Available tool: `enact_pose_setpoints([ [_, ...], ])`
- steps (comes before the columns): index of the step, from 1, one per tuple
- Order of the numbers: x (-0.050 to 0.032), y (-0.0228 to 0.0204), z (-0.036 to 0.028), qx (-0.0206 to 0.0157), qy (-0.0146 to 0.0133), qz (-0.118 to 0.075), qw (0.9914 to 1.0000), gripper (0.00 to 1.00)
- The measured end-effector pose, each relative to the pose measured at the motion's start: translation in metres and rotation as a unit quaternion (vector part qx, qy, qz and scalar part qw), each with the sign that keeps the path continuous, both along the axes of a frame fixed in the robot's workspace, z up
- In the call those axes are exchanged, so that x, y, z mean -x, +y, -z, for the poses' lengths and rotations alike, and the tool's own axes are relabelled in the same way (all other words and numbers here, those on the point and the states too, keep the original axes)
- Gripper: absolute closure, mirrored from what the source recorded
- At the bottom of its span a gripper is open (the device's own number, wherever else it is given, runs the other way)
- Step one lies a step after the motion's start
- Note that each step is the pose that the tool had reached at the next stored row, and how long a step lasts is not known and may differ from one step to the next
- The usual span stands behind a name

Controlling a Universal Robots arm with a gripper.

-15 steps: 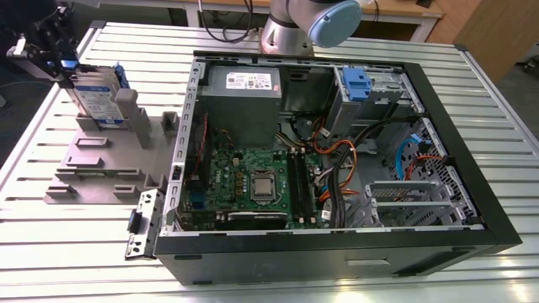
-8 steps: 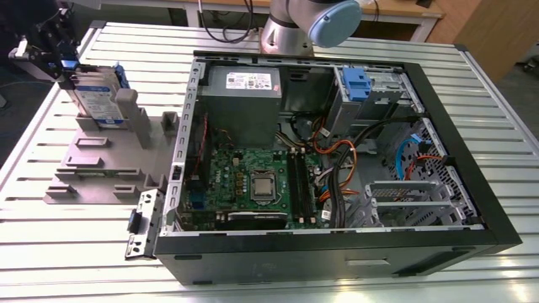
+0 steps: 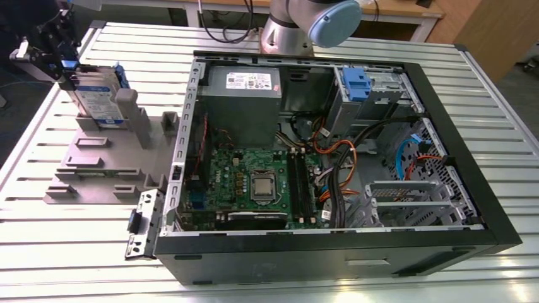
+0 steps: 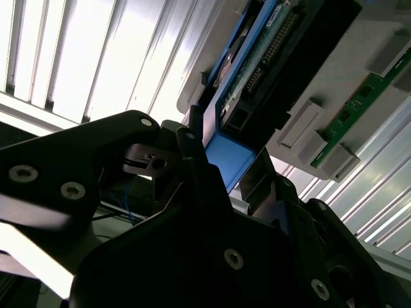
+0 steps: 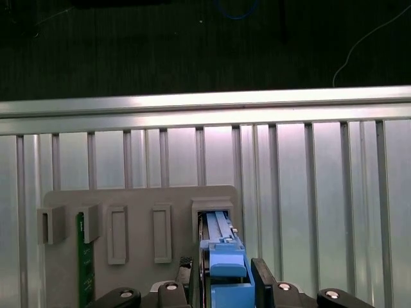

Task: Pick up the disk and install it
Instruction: 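Pick up the disk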

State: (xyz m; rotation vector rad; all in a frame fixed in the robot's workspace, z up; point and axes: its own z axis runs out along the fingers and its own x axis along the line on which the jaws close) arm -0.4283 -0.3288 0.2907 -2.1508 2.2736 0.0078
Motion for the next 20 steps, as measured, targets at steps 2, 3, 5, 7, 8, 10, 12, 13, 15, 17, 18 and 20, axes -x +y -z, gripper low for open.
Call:
enact_pose_setpoints([
  [2, 0.0000, 0.0000, 0.0000, 0.0000, 0.0000, 0.000, 1.00000, 0.52],
  [3, 0.0000, 0.0000, 0.0000, 0.0000, 0.0000, 0.000, 1.00000, 0.52],
  [5, 0.0000, 0.0000, 0.0001, 0.0000, 0.0000, 0.000, 1.00000, 0.52],
  [7, 0.0000, 0.0000, 0.0001, 0.0000, 0.0000, 0.000, 1.00000, 0.54],
  [8, 0.0000, 0.0000, 0.0001, 0.0000, 0.0000, 0.000, 1.00000, 0.54],
  [10, 0.0000, 0.0000, 0.0001, 0.0000, 0.0000, 0.000, 1.00000, 0.60],
  [12, 0.0000, 0.0000, 0.0001, 0.0000, 0.0000, 0.000, 1.00000, 0.60],
  [13, 0.0000, 0.0000, 0.0002, 0.0000, 0.0000, 0.000, 1.00000, 0.60],
  [15, 0.0000, 0.0000, 0.0002, 0.0000, 0.0000, 0.000, 1.00000, 0.60],
  [17, 0.0000, 0.0000, 0.0003, 0.0000, 0.0000, 0.000, 1.00000, 0.60],
  [18, 0.0000, 0.0000, 0.0002, 0.0000, 0.0000, 0.000, 1.00000, 0.62],
  [20, 0.0000, 0.0000, 0.0003, 0.0000, 0.0000, 0.000, 1.00000, 0.62],
])
